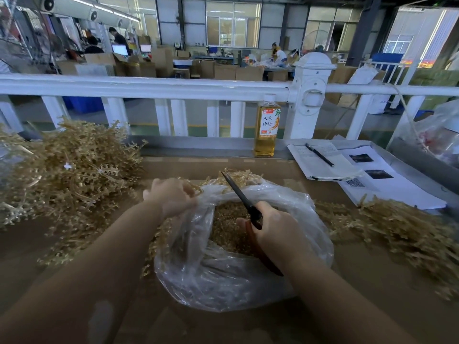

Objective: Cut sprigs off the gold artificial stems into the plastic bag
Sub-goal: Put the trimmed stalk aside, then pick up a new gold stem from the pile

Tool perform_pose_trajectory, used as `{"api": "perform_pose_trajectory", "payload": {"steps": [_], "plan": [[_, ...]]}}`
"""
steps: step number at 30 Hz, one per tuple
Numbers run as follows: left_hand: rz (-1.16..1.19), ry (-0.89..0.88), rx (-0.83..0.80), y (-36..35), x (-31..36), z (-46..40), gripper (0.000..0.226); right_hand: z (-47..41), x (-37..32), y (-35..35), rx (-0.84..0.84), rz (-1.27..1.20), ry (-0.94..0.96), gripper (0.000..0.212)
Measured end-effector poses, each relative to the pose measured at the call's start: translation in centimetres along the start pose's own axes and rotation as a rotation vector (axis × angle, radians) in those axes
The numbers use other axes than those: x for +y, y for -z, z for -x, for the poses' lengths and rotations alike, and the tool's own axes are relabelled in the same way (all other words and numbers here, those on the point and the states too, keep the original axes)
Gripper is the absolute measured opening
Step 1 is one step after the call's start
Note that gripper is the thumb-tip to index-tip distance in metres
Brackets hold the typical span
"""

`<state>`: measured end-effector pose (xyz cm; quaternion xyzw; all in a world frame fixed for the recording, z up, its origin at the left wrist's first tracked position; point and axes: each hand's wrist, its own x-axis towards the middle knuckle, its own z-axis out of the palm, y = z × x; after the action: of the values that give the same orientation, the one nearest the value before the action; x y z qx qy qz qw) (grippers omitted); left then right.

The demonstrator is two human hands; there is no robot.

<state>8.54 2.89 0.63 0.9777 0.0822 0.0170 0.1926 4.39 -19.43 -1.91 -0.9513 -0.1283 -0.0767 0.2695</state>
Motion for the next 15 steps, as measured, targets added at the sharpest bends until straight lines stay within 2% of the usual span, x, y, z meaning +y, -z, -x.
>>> {"api": "perform_pose_trajectory", "payload": {"steps": [2,4,8,13,15], "plan": [[-0.084,-0.007,0.059,-0.9,-0.3,0.2,0.019,0.1,0.0,0.1,0.008,-0.006,0.004,0.037],[0.069,0.039,0.197,-0.9,-0.8,-0.1,0.019,0.2,0.0,0.1,0.023,-0.020,0.010,0.038],[0.680,0.153,0.323,0.5,-1.1,-0.8,0.033,0.1,0.2,0.1,0.026,-0.029,0.001,0.035],[1.366,0.324,0.298,3.7,-0.7,-1.1,0.027,0.0,0.1,-0.1,0.030,-0.024,0.001,0.034],[1.626,0.377,0.232,4.3,-0.4,-1.0,0.025,-0.1,0.1,-0.2,0.040,-0.041,-0.001,0.034]]}}
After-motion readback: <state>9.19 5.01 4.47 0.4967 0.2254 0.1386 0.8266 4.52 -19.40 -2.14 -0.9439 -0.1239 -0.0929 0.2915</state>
